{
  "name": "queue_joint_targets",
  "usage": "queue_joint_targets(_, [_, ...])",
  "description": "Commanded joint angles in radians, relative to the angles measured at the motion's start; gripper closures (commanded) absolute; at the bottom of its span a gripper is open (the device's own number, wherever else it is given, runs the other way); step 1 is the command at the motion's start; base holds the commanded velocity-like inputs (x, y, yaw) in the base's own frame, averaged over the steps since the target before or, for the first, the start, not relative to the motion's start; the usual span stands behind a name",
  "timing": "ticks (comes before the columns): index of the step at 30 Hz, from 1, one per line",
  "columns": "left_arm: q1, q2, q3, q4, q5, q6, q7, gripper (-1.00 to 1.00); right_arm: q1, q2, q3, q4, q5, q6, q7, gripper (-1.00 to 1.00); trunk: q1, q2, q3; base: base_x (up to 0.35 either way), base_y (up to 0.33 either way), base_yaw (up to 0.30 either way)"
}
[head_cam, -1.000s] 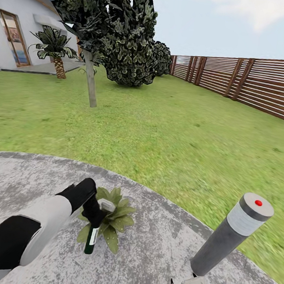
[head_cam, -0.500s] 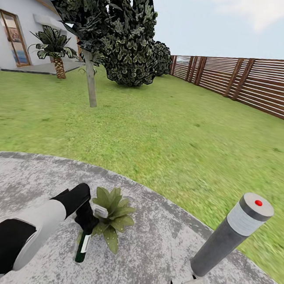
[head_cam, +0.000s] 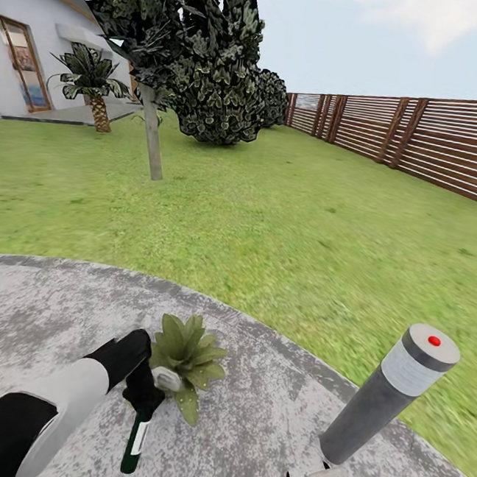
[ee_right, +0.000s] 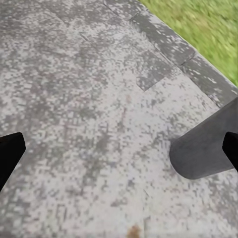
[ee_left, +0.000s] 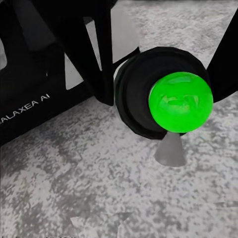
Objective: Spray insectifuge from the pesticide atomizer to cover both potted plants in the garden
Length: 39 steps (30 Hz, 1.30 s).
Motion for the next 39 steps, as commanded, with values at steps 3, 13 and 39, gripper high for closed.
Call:
queue_joint_targets(3, [0.001, 0.006, 0.051, -0.041, -0.007, 0.005, 0.005, 1.00, -0.001, 0.000, -0.002, 0.001, 0.011, -0.002, -0.008, -1.00, 0.000, 0.000, -0.001, 0.000, 0.000, 0.000])
queue_joint_targets(13, [0.025, -0.059, 0.270, -0.086, -0.011, 0.004, 0.258, 1.00, -0.001, 0.000, -0.002, 0.001, 0.011, -0.002, -0.008, -1.00, 0.000, 0.000, -0.001, 0.000, 0.000, 0.000])
queue_joint_targets(39, [0.209, 0.068, 0.264, -0.101, -0.014, -0.236, 0.291, 1.00, -0.001, 0.002, -0.002, 0.001, 0.009, -0.002, -0.013, -1.00, 0.000, 0.000, -0.001, 0.000, 0.000, 0.000])
